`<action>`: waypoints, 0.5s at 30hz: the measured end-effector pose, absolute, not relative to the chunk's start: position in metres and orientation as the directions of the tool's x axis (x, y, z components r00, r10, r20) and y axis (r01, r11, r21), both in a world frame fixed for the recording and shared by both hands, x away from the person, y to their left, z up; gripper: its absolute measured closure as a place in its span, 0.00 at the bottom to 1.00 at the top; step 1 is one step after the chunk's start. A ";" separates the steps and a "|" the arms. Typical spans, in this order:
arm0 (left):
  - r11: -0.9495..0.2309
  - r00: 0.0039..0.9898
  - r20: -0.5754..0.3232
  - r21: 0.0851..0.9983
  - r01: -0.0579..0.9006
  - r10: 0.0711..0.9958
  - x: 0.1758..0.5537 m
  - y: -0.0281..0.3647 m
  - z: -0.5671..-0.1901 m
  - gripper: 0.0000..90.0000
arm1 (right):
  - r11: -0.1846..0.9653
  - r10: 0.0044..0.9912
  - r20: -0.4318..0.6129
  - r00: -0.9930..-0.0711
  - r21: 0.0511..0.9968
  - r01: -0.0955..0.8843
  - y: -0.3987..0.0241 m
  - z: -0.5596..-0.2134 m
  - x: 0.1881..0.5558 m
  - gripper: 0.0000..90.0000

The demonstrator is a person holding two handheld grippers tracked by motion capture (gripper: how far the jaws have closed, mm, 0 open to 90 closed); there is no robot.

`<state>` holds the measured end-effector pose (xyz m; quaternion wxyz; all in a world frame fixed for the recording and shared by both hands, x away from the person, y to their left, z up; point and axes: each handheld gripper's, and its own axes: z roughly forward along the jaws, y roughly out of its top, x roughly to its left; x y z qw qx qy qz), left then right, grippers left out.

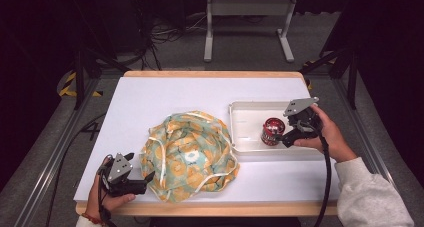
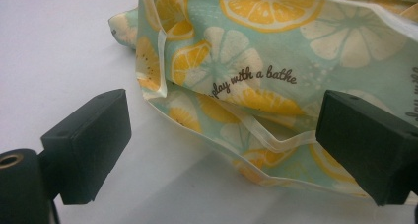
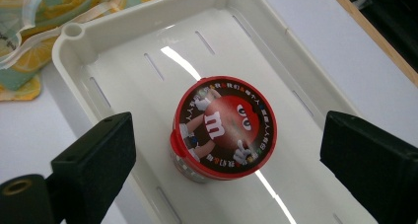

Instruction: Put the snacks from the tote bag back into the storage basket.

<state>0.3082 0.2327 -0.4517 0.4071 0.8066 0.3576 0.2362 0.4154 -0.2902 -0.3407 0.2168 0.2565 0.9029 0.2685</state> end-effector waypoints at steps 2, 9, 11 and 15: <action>-0.408 0.630 0.090 0.829 0.383 0.772 0.308 0.233 -0.451 0.08 | 0.726 0.581 -0.266 -0.769 0.596 0.342 -0.292 -0.341 0.414 0.08; -0.408 0.629 0.088 0.827 0.386 0.772 0.308 0.233 -0.452 0.08 | 0.707 0.607 -0.280 -0.744 0.618 0.344 -0.299 -0.343 0.406 0.09; -0.406 0.627 0.084 0.826 0.391 0.774 0.308 0.233 -0.452 0.08 | 0.707 0.609 -0.293 -0.737 0.622 0.337 -0.300 -0.344 0.403 0.09; -0.414 0.631 0.090 0.824 0.387 0.770 0.308 0.233 -0.452 0.08 | 0.710 0.607 -0.301 -0.736 0.622 0.331 -0.302 -0.347 0.398 0.09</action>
